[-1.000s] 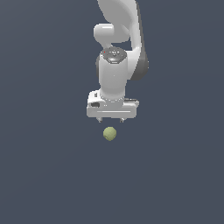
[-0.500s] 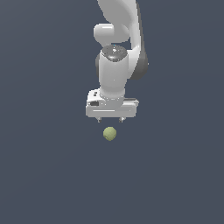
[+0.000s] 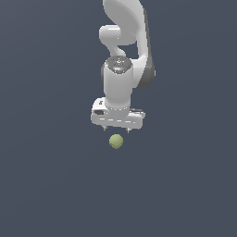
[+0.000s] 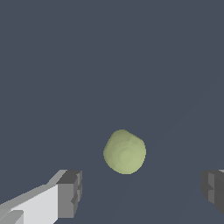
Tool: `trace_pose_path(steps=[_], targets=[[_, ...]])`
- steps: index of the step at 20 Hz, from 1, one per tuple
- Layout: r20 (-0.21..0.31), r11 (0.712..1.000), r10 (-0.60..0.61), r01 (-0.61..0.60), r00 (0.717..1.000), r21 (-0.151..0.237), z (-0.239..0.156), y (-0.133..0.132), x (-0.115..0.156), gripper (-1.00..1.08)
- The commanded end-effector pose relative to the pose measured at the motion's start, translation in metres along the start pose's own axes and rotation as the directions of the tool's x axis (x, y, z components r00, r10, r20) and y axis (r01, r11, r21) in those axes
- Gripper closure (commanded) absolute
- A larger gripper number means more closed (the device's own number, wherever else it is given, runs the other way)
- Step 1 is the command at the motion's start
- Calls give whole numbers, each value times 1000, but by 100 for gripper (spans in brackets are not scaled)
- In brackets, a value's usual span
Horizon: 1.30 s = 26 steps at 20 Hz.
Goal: Pick up the object and move it to a goal position.
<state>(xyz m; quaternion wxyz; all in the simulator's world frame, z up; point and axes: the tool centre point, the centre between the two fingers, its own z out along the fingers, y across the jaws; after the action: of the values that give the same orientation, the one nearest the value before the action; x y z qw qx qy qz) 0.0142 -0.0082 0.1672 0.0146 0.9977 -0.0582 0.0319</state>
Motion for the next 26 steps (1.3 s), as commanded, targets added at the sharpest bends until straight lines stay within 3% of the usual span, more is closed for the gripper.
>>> trace_pose_path(steps=[1, 6, 14, 21, 26], targets=[[8, 998, 56, -56, 998, 4, 9, 1, -1, -92], [30, 979, 202, -202, 979, 7, 30, 3, -5, -92], [58, 919, 394, -395, 917, 0, 60, 7, -12, -92], [68, 880, 474, -474, 878, -8, 73, 9, -15, -92], [69, 876, 481, -482, 874, -9, 74, 9, -16, -92]])
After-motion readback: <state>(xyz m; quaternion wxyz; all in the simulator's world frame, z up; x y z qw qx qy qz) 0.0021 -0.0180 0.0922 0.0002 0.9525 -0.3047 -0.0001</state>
